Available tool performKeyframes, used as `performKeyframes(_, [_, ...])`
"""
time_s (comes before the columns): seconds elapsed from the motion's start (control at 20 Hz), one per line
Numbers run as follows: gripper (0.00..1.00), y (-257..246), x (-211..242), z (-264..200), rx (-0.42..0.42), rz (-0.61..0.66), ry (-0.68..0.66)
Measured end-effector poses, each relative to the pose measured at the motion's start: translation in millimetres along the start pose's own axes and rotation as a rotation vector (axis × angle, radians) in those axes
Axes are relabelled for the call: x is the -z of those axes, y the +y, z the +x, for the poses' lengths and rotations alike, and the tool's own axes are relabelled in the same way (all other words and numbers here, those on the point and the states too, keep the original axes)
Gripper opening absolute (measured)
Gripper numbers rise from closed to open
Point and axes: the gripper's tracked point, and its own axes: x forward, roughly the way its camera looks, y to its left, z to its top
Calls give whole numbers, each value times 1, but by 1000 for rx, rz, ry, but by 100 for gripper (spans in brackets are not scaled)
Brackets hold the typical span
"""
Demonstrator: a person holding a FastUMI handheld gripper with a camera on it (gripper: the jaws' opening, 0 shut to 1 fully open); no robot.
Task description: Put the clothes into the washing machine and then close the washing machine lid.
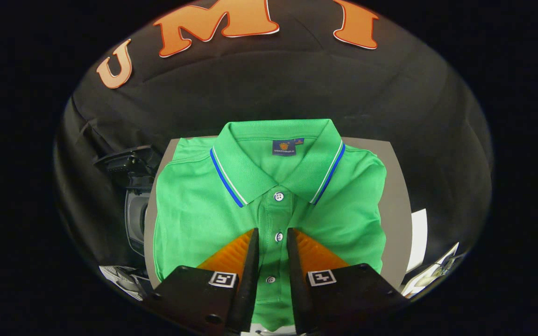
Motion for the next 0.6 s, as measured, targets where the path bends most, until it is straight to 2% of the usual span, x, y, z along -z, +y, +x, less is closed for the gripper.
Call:
performKeyframes(0.05, [42,0,0,0,2,0,6])
performKeyframes(0.25, [16,3,-2,-2,-25,-1,-3])
performKeyframes(0.45, [16,5,-5,-2,-28,8,-24])
performKeyframes(0.6, [15,3,-5,-3,-55,34,-97])
